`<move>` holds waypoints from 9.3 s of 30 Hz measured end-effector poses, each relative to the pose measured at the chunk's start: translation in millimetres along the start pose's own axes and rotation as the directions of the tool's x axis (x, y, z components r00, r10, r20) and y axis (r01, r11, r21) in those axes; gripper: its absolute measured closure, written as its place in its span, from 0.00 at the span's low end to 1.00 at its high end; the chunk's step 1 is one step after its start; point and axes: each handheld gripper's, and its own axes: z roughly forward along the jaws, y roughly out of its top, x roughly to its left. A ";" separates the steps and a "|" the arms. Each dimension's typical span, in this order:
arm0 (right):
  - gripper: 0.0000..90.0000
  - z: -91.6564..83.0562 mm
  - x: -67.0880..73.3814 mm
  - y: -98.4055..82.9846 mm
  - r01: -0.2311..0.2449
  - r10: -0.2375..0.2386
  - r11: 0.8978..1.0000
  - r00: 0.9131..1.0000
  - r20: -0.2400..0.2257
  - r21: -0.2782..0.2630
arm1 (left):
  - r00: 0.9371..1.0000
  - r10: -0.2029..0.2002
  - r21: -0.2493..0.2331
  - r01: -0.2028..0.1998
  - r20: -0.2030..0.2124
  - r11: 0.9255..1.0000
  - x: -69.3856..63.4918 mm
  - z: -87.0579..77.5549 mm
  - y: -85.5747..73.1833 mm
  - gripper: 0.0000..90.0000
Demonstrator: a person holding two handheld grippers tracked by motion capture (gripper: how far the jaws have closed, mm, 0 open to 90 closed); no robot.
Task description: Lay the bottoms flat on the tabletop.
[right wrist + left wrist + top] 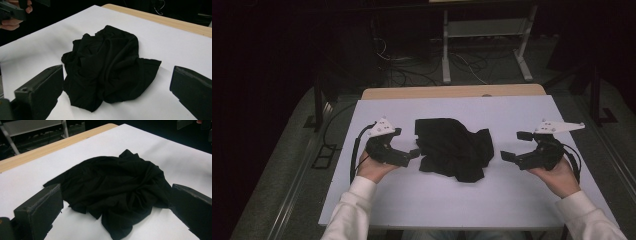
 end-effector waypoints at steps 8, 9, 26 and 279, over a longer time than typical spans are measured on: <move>0.00 7.9 -3.0 15.7 0.019 -0.019 1.000 1.000 -0.003 0.002 | 1.000 0.002 0.011 -0.003 0.005 1.000 8.0 10.2 11.1 0.00; 0.00 7.9 -3.0 15.7 0.019 -0.019 1.000 1.000 -0.003 0.002 | 1.000 0.002 0.011 -0.003 0.005 1.000 8.0 10.2 11.1 0.00; 0.00 43.3 -28.1 20.2 -0.017 0.017 0.999 1.000 0.003 0.042 | 0.996 -0.094 -0.016 0.094 0.000 0.995 44.3 38.9 2.8 0.00; 0.98 -22.2 -22.5 142.1 -0.185 0.195 0.977 0.976 -0.093 0.104 | 0.952 -0.210 0.163 0.176 0.224 0.971 33.0 -32.5 64.1 0.97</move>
